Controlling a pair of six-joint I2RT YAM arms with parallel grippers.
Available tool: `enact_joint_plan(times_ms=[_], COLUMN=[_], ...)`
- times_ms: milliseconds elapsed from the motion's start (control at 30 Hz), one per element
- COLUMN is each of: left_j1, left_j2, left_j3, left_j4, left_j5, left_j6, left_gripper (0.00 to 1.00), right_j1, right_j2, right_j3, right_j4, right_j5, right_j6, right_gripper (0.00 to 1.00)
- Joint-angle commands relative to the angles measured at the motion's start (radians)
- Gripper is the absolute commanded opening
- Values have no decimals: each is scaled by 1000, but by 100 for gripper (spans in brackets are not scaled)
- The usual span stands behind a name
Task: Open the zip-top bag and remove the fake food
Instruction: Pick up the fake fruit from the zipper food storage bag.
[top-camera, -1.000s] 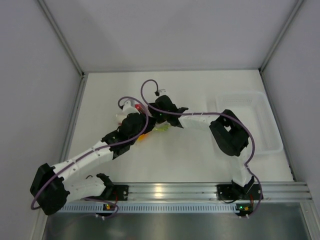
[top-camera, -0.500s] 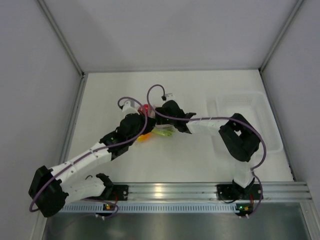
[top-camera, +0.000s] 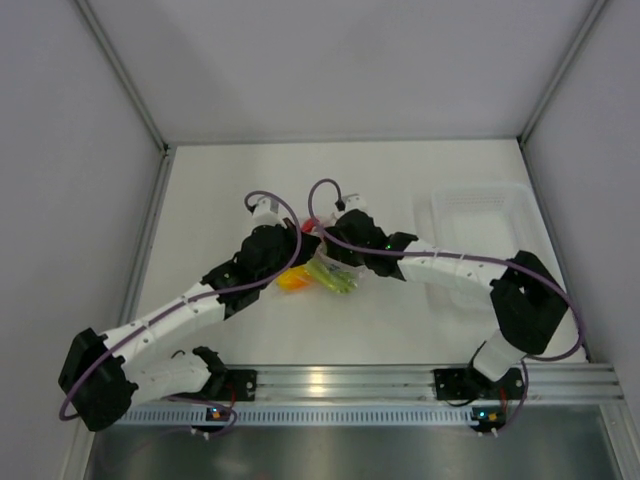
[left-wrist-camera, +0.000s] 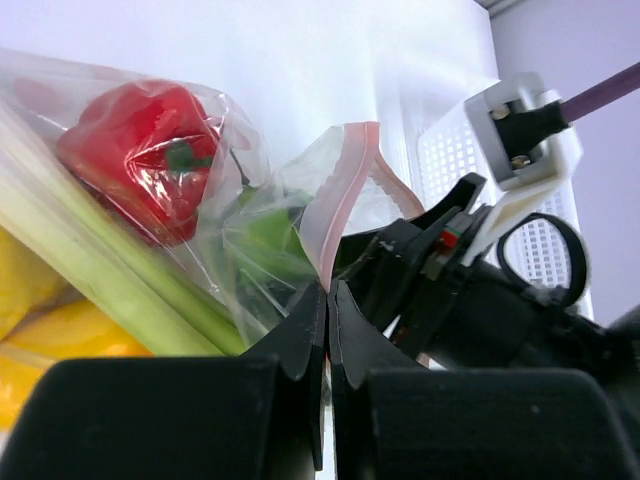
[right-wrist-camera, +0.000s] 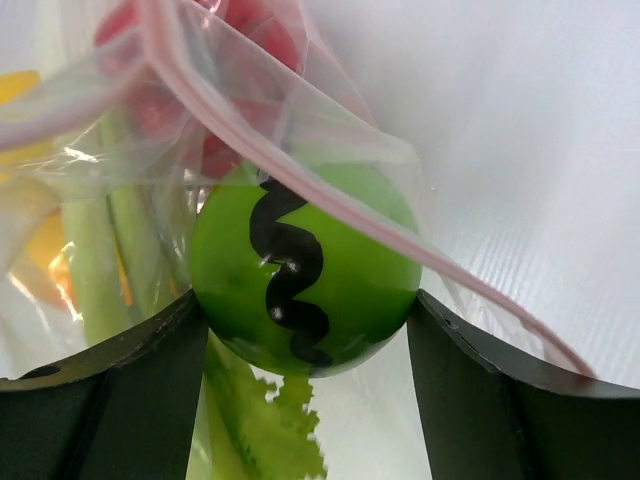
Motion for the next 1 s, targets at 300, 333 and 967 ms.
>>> enact_joint_plan(times_ms=[300,333,967], left_j1=[-50,-51,-57], left_j2=[0,5,52], left_j3=[-29,-26,-1], left_j4=[146,146,147], left_j5=[2,7,-36], left_j6=[63,64,6], left_gripper=[0,0,0], right_j1=[24,24,33], right_j2=[-210,-222,-414], right_j3=[14,10,16], right_j4=[-189,-186,-252], right_j5=[84,79,-24], right_j6=[-31,-31,-77], right_gripper=[32,32,31])
